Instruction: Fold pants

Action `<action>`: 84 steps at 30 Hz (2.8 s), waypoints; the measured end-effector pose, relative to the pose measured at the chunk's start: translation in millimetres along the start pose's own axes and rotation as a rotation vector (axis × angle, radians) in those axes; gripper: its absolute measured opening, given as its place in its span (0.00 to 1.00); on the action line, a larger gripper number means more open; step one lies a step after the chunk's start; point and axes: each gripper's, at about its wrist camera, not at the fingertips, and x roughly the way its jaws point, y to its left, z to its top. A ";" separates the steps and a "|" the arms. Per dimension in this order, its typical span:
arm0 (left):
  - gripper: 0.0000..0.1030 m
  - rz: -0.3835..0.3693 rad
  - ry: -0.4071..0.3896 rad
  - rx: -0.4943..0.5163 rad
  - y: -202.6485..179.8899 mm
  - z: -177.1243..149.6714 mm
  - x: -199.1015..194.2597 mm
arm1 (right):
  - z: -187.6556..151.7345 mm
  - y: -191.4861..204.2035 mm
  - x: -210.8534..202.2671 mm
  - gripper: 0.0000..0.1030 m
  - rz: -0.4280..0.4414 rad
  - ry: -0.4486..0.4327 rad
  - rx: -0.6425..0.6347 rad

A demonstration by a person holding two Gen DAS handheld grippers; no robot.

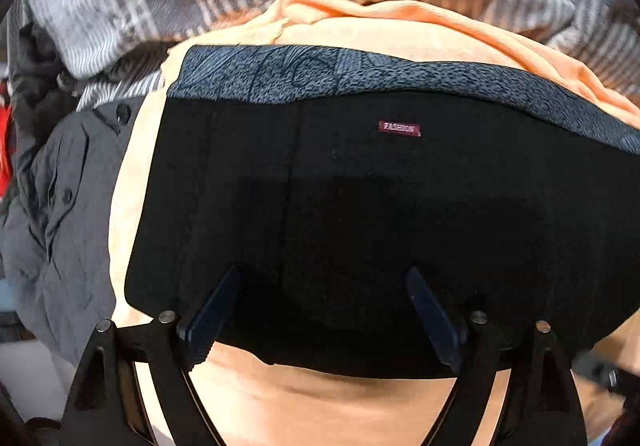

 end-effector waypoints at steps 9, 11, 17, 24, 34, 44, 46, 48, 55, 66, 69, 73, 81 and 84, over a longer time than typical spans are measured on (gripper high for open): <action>0.87 -0.007 -0.006 0.002 -7.1 -3.6 -5.6 | -32.1 -6.7 -26.0 0.13 -0.128 0.061 -0.029; 0.87 0.009 0.007 0.005 -11.9 -4.7 -13.7 | -39.8 -6.7 -46.6 0.18 -0.146 0.051 -0.059; 0.87 -0.021 0.002 0.035 -44.7 -19.5 -48.2 | -47.8 -16.2 -117.1 0.65 -0.249 -0.060 -0.091; 0.87 -0.096 0.003 0.094 -114.5 -36.2 -79.9 | -48.3 -41.6 -165.6 0.65 -0.291 -0.147 -0.033; 0.87 -0.166 0.011 0.289 -241.4 -51.8 -105.0 | -53.3 -102.3 -217.4 0.65 -0.276 -0.237 0.100; 0.87 -0.173 -0.012 0.313 -310.7 -27.8 -114.4 | -25.8 -147.3 -289.8 0.65 -0.274 -0.384 0.181; 0.87 -0.175 -0.010 0.301 -321.0 -23.7 -116.6 | -18.2 -159.8 -303.9 0.57 -0.236 -0.416 0.213; 0.87 -0.181 -0.007 0.283 -330.1 -18.7 -118.2 | -12.1 -171.4 -313.9 0.56 -0.182 -0.441 0.245; 0.87 -0.205 -0.001 0.208 -357.6 -9.5 -122.5 | 29.7 -207.5 -351.5 0.56 -0.002 -0.575 0.298; 0.85 -0.177 -0.121 0.127 -411.0 48.7 -117.7 | 64.0 -236.6 -360.9 0.56 0.076 -0.577 0.317; 0.73 -0.160 -0.099 0.095 -422.3 67.3 -99.6 | 65.9 -237.6 -358.8 0.56 0.093 -0.570 0.308; 0.73 -0.097 -0.071 0.111 -440.3 77.0 -71.9 | 65.3 -232.7 -365.0 0.56 0.052 -0.549 0.268; 0.75 -0.089 -0.122 0.098 -436.4 77.2 -69.2 | 73.5 -204.1 -365.9 0.56 -0.033 -0.523 0.136; 0.76 -0.103 -0.110 0.094 -432.5 79.4 -68.9 | 69.2 -226.4 -365.4 0.56 0.021 -0.541 0.226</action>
